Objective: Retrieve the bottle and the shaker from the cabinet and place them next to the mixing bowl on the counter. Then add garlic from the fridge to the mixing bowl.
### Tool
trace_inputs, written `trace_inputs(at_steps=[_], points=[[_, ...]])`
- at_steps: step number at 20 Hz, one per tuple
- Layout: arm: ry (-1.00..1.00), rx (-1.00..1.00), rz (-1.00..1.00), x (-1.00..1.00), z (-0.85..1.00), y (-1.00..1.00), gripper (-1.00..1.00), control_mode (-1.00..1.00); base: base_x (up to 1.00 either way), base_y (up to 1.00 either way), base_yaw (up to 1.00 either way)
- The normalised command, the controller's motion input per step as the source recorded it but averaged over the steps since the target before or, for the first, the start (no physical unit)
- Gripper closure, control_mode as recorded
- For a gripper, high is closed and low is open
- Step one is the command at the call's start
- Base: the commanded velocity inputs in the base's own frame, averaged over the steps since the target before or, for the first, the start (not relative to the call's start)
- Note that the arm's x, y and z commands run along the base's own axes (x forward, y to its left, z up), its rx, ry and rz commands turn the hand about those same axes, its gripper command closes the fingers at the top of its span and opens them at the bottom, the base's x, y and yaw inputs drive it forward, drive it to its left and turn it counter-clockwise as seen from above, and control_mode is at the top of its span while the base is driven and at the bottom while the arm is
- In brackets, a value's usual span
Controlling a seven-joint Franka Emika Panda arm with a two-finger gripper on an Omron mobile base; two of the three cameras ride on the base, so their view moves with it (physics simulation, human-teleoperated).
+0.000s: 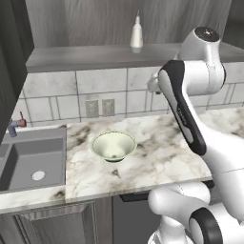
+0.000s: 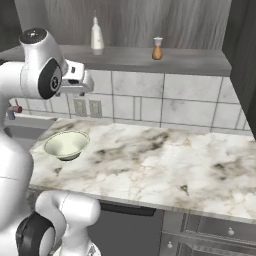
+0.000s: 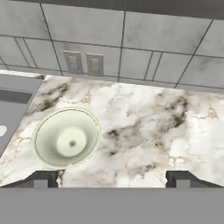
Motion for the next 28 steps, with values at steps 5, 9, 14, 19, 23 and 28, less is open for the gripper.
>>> trace_inputs(at_steps=[5,9,14,19,23,28], points=[[-0.28,0.00,0.00,0.11,0.82,0.00,-1.00,-1.00,0.00,0.00,0.00],[-0.30,0.00,0.00,0.37,0.63,0.00,-1.00,-1.00,0.00,0.00,0.00],[-0.32,0.01,0.00,0.65,0.33,0.01,-1.00,-1.00,0.00,0.00,0.00],[-0.10,0.00,0.00,0.56,0.10,0.10,-1.00,-1.00,0.00,0.00,0.00],[0.18,0.00,0.00,0.10,0.00,0.00,-1.00,-1.00,0.00,0.00,0.00],[0.01,0.09,-0.01,0.10,0.13,-0.01,-1.00,-1.00,0.00,0.00,0.00]])
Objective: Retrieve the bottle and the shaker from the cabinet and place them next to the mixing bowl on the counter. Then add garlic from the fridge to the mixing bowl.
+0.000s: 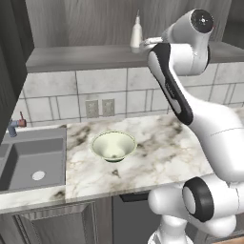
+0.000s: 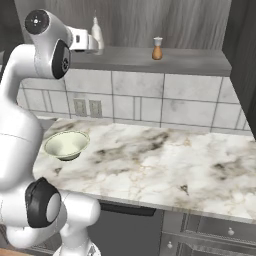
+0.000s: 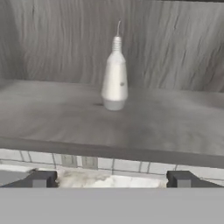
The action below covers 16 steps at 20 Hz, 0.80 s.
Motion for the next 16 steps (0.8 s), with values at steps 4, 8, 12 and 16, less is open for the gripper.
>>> trace_inputs(at_steps=[4,8,12,16], points=[[-0.03,0.31,-0.02,0.08,0.04,-0.04,-1.00,-1.00,0.00,0.00,0.00],[0.01,0.24,-0.01,0.13,0.04,0.00,-1.00,-1.00,0.00,0.00,0.00],[0.13,0.02,0.00,0.16,0.16,0.00,-1.00,-1.00,0.00,0.00,0.00],[0.08,0.00,0.00,0.20,0.03,0.00,-1.00,-1.00,0.00,0.00,0.00]])
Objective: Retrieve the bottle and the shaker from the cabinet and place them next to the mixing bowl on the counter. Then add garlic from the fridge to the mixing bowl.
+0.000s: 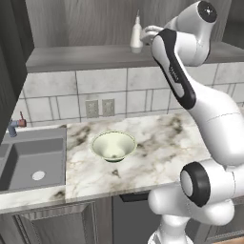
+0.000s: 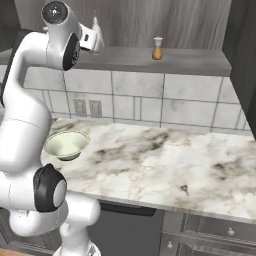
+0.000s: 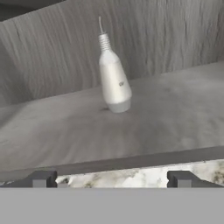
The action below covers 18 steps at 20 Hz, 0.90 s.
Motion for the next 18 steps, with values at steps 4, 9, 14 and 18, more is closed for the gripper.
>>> trace_inputs(at_steps=[4,9,14,18], points=[[0.00,-0.01,0.00,0.26,-0.01,0.00,-1.00,-1.00,0.00,0.00,0.00],[-0.05,0.00,0.01,0.32,-0.12,0.00,-1.00,-1.00,0.00,0.00,0.00],[0.00,-0.06,0.03,0.34,0.00,0.00,-1.00,-1.00,0.00,0.00,0.00],[0.00,-0.10,0.00,0.25,0.00,0.00,-1.00,-1.00,0.00,0.00,0.00]])
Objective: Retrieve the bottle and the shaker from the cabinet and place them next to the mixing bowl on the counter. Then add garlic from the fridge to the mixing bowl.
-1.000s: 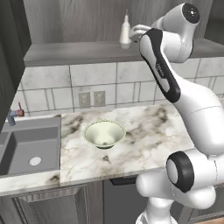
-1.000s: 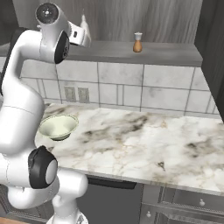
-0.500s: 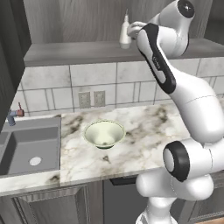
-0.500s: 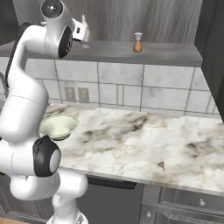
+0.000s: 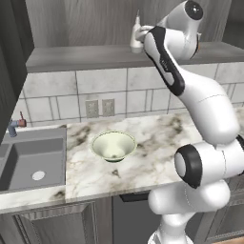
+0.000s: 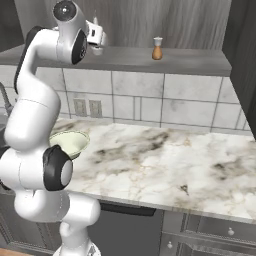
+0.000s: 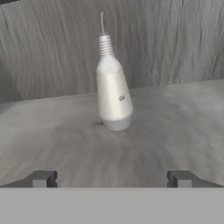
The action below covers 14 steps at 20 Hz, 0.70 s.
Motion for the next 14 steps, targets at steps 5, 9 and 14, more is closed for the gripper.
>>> trace_inputs(at_steps=[5,9,14], points=[[0.00,-0.15,0.00,0.06,-0.04,0.05,-1.00,-1.00,0.00,0.00,0.00],[-0.07,-0.03,0.00,0.00,-0.30,0.06,-1.00,-1.00,0.00,0.00,0.00],[-0.08,0.00,0.00,0.15,-0.20,0.02,-1.00,-1.00,0.00,0.00,0.00]])
